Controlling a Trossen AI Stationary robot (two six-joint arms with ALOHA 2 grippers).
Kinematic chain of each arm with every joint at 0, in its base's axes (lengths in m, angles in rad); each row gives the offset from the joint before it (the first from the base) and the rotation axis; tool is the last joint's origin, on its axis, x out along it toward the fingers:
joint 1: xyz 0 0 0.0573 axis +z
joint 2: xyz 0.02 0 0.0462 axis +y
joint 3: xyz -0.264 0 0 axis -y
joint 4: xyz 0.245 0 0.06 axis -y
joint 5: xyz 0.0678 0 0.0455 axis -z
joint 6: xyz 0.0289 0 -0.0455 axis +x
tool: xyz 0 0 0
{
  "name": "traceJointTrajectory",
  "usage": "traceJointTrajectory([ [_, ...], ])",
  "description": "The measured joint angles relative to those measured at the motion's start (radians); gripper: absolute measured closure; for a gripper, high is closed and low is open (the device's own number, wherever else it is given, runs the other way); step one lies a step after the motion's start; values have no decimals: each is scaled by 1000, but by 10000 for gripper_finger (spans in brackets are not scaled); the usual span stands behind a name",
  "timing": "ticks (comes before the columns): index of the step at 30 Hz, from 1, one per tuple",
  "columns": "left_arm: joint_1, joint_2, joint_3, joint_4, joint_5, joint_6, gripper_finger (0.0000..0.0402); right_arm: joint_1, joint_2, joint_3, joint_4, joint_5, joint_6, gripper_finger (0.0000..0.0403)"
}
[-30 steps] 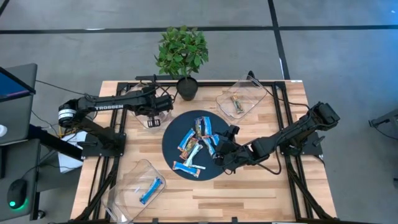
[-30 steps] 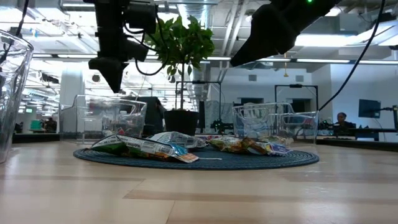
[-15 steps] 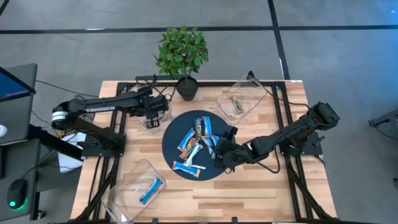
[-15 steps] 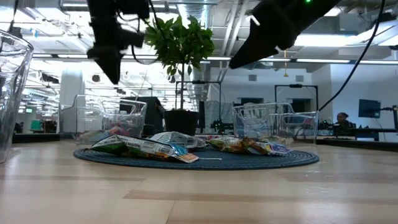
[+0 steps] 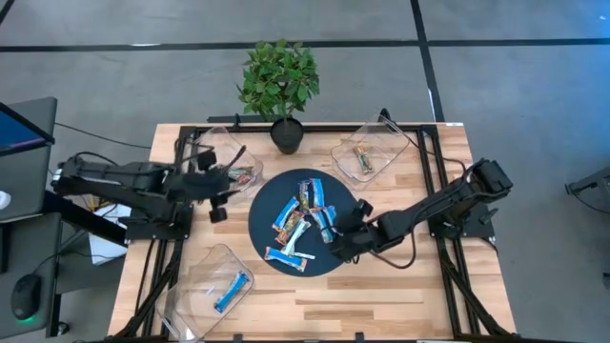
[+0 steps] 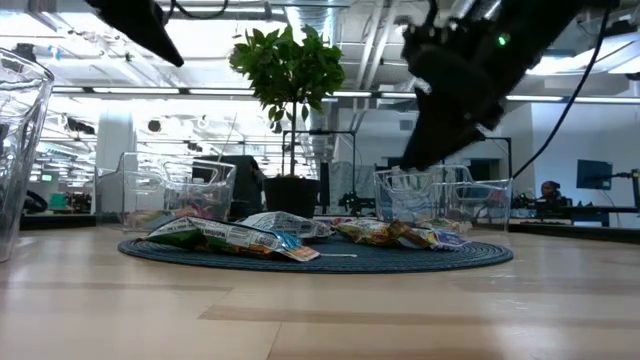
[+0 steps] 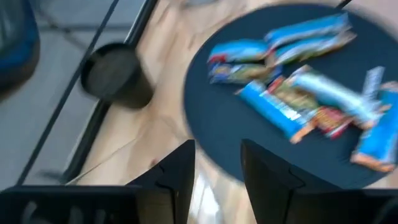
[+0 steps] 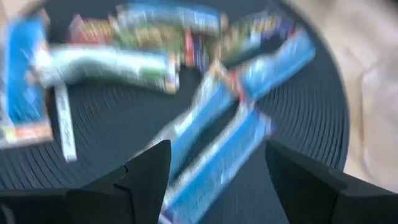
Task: Pick and place Granola Bars by type
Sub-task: Put the yellow granola bar into the top right bin
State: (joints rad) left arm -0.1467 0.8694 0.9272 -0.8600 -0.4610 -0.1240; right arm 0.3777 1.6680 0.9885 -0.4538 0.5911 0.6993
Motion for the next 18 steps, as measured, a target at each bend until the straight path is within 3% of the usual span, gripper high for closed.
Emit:
traceJointTrajectory([
  [9, -162, -154, -256, 299, -4, -5, 278, -6, 102, 1, 109, -35, -39, 148],
  [18, -231, -163, -364, 417, -72, 1, 278, -73, 123, 16, 192, -50, -92, 148],
])
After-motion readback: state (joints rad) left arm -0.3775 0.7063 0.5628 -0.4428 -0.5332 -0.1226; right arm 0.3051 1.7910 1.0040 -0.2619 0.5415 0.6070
